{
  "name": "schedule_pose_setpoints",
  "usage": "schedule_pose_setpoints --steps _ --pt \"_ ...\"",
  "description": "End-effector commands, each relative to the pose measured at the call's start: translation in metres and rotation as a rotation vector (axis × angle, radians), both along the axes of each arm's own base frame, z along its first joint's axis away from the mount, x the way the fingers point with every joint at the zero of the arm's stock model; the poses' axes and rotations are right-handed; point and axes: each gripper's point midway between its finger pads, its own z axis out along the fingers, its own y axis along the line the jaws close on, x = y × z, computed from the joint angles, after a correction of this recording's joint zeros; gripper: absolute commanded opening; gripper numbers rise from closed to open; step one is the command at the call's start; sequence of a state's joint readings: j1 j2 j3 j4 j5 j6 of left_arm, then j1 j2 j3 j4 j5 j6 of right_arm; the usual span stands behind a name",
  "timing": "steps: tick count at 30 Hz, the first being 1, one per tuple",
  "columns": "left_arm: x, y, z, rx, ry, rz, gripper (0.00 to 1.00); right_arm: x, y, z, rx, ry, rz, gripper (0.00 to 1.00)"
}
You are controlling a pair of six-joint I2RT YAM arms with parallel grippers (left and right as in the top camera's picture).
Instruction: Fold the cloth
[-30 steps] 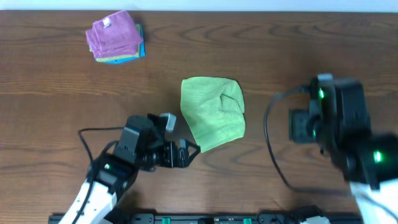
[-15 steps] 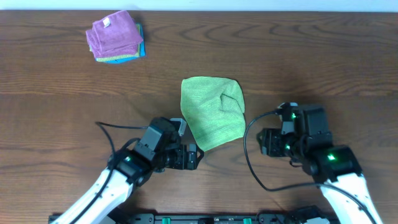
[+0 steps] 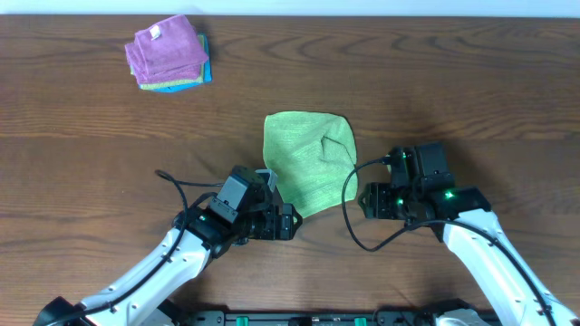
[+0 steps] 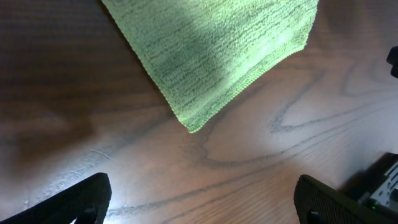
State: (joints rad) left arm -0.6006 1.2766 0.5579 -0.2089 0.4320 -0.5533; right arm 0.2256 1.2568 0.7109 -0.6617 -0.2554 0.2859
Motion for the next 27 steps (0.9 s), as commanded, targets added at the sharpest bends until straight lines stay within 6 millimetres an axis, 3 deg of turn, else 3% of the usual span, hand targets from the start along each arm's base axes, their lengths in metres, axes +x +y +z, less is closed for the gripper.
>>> schedule_pose_setpoints --steps 1,2,5,10,17,27 --pt "-0.003 -0.002 -0.001 -0.008 0.018 0.0 0.96 -0.002 0.0 -0.002 0.011 0.014 -0.013 0.67" --pt "-0.002 -0.002 0.0 -0.008 0.017 0.0 0.98 -0.002 -0.001 -0.002 0.01 0.015 -0.014 0.66" --pt "0.005 0.004 -0.003 0.028 -0.013 0.029 0.83 -0.002 -0.003 -0.002 -0.004 0.011 -0.015 0.65" --pt "0.013 0.009 -0.005 0.06 -0.048 0.058 0.87 0.003 -0.008 -0.002 -0.027 -0.009 -0.016 0.64" --pt "0.028 -0.009 -0.004 -0.01 -0.092 0.029 0.88 0.012 -0.02 0.0 -0.02 -0.037 -0.049 0.62" --pt "0.03 -0.021 -0.029 -0.034 -0.037 0.004 0.88 0.013 -0.027 0.0 -0.026 -0.038 -0.052 0.61"
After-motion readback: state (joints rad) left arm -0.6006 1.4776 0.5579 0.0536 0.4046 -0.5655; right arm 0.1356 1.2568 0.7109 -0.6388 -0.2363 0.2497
